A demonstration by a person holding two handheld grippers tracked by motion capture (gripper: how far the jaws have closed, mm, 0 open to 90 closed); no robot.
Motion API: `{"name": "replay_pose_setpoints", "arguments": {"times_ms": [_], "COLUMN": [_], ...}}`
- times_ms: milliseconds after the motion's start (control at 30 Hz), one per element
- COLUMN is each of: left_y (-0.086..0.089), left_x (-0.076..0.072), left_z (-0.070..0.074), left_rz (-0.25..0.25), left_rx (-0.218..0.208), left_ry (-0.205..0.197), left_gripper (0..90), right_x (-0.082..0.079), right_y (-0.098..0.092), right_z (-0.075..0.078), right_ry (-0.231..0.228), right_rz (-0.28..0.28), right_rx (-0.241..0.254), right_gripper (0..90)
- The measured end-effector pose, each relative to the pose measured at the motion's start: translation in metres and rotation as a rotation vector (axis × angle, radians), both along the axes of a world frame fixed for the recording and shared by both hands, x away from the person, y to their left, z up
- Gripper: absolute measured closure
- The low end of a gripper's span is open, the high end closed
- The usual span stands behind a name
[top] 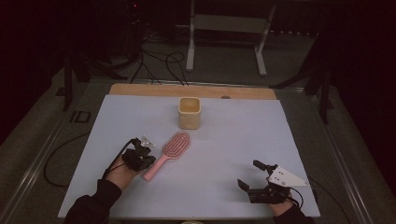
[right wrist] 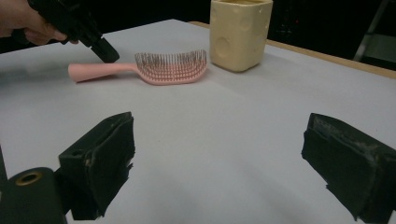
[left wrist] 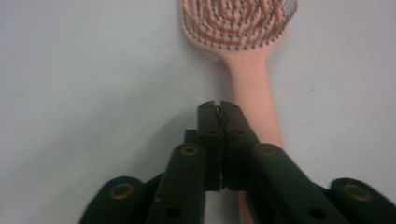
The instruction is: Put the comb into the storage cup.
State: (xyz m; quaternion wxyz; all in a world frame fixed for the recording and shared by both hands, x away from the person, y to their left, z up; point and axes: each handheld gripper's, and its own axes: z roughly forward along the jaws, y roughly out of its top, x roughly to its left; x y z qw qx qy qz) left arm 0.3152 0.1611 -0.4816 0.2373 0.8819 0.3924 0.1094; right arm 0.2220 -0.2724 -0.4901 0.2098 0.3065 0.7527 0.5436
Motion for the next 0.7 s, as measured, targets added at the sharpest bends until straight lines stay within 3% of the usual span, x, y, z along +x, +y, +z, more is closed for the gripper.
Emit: {"name": "replay_pose_setpoints", "arguments": {"times_ms": [300, 700], "left_y": [0.003, 0.001], "left_x": [0.002, 0.005], "left_z": [0.009, 0.023], "left_rz": [0.019, 0.017], "left_rx": [-0.018, -0.038], "left_ry": [0.014, 0.056], "left_gripper": [80.7, 61.9], "right_x": [0.001, 0.001], "right_y": [-0.001, -0.001], "right_z": [-0.001, -0.001], "right_ry": [0.008, 0.009], "right_rz": [-0.005, -0.008], "right_rx": [0.002, 0.005], "right_gripper": [9.1, 9.1]}}
